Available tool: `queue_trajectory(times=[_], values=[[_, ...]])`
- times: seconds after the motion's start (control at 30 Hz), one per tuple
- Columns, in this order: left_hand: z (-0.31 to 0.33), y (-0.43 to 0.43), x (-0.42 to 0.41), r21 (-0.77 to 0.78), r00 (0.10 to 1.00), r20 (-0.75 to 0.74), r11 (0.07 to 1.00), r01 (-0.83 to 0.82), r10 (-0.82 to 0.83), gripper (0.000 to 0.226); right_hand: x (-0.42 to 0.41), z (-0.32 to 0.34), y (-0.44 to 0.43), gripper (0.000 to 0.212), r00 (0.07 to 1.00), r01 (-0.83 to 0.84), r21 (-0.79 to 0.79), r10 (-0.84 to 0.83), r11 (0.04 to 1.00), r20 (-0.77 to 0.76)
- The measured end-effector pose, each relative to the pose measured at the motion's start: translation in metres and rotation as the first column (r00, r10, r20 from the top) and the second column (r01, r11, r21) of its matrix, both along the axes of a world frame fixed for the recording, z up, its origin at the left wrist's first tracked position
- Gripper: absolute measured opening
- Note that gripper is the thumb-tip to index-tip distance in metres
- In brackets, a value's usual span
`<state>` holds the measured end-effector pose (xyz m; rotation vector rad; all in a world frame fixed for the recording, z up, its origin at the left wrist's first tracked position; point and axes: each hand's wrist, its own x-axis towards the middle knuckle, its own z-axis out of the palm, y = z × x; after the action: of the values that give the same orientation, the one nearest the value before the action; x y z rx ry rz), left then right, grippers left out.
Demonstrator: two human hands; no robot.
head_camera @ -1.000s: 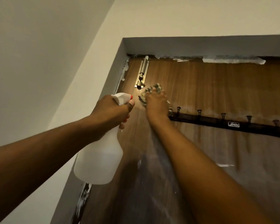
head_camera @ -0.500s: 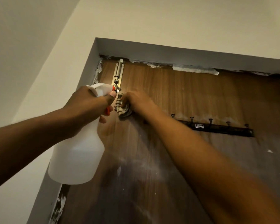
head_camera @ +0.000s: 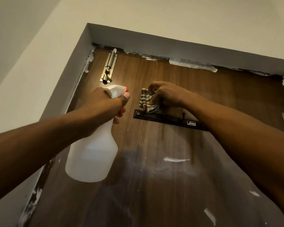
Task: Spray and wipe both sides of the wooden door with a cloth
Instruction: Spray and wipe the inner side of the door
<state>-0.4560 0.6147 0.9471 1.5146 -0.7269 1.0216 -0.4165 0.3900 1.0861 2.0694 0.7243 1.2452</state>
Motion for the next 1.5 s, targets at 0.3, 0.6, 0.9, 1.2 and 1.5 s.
queue_trajectory(times=[0.3,0.6,0.9,1.2,1.5], values=[[0.002,-0.072,-0.013,-0.014,0.999,-0.011,0.999,-0.03,0.03,0.037,-0.015,-0.003,-0.096,0.021,0.999,0.045,-0.084,-0.043,0.995,0.025],[0.008,-0.16,-0.029,-0.011,1.0,0.007,1.0,0.009,-0.009,0.026,-0.044,-0.006,-0.236,0.023,0.98,0.192,-0.043,-0.189,0.981,0.057],[0.009,-0.211,-0.028,0.022,0.998,0.014,0.998,0.061,-0.061,0.05,-0.072,-0.039,-0.351,0.035,0.948,0.296,0.011,-0.295,0.955,0.116],[0.005,-0.187,-0.03,-0.009,1.0,0.02,1.0,0.018,-0.018,0.028,-0.063,-0.048,-0.365,0.048,0.93,0.293,-0.034,-0.277,0.955,0.24],[0.013,-0.126,-0.023,-0.072,0.998,-0.016,0.996,-0.059,0.058,0.055,-0.054,0.001,-0.265,0.076,0.934,0.337,-0.362,-0.262,0.869,0.241]])
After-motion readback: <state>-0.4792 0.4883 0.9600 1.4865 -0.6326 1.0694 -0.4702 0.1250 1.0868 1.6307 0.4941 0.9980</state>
